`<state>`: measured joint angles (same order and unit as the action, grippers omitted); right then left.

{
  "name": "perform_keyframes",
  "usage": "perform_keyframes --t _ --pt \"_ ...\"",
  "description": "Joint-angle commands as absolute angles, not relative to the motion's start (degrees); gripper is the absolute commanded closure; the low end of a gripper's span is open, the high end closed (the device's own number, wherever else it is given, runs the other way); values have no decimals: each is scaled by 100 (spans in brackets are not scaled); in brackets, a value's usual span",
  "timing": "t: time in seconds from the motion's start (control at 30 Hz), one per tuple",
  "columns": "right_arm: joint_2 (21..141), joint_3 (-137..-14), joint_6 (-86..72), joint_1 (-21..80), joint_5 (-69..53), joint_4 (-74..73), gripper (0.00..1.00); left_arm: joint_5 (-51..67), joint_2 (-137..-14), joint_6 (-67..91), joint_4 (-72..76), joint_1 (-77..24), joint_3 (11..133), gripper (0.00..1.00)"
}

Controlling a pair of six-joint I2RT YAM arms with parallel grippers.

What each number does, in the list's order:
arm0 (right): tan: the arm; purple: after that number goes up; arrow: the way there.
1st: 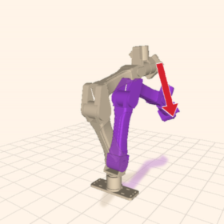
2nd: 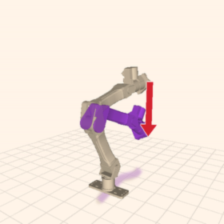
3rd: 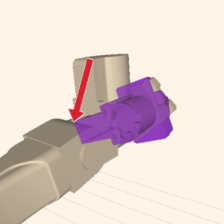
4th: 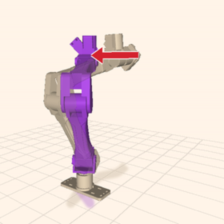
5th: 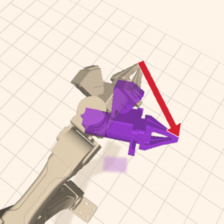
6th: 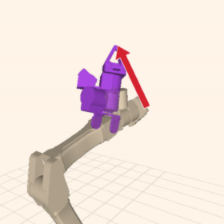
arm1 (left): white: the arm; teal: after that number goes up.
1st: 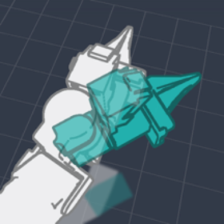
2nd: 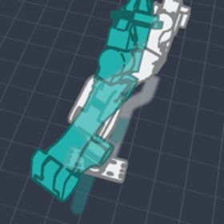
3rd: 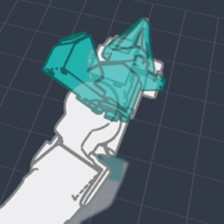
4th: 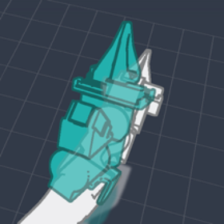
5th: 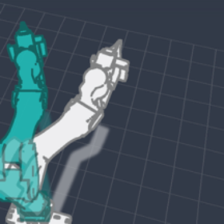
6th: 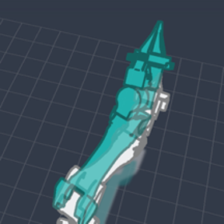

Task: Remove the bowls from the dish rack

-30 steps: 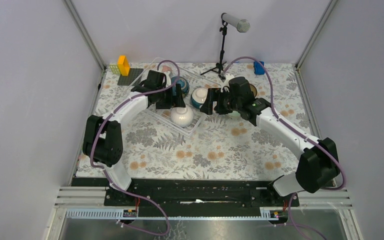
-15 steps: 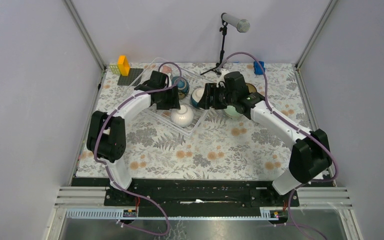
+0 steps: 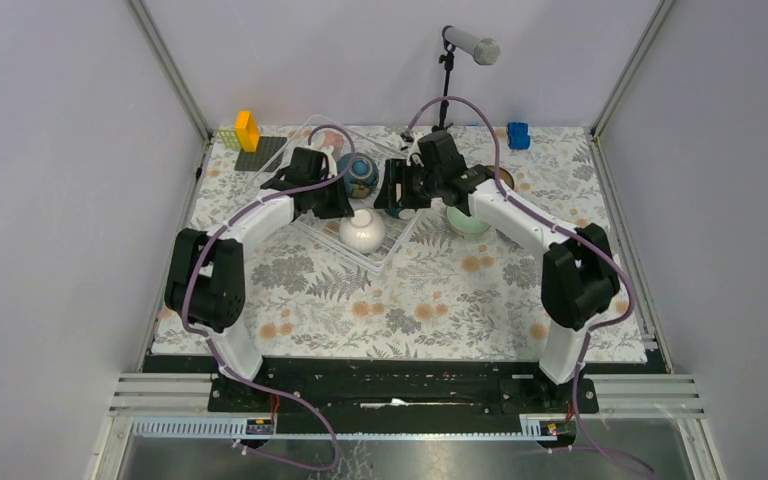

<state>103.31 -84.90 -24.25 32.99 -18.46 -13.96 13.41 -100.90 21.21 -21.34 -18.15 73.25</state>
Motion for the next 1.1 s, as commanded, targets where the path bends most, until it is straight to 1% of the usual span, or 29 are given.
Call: perform_keyframes --t 0.0,0.1,0.17,0.3,0.33,0.37,0.5,0.67,0.83,1.07 --pt "10819 -9162 -2258 3407 -1872 -1877 27 1726 -9664 2348 -1640 -1502 6841 77" --pt "11126 -9492 -2277 3419 -1815 -2151 22 1794 -9461 2506 -1446 -1353 6601 86" --pt "11297 -9612 -2340 3427 -1806 -2231 18 1698 -9335 2599 -1365 -1248 6477 89" --pt "11624 -9837 -2417 3492 -1844 -2299 10 1556 -9136 2676 -1292 -1204 6363 89" --pt "11723 -9915 -2431 3509 -1853 -2329 2 1556 -9139 2687 -1292 -1200 6369 89" --pt "11819 -10030 -2454 3516 -1859 -2348 1 1551 -9127 2700 -1292 -1204 6365 88" --pt "12168 -10289 -2662 3518 -2040 -2319 0 1509 -9103 2750 -1288 -1204 6344 82" --pt "12364 -10323 -3032 3522 -2180 -2101 0 1499 -8954 2835 -1202 -1202 6280 75" --pt "12479 -10334 -3219 3554 -2118 -2096 0 1487 -8644 3002 -1109 -1204 6203 69" --pt "12710 -10300 -3386 3588 -2288 -1903 0 1375 -8074 3145 -1197 -1200 6138 57"
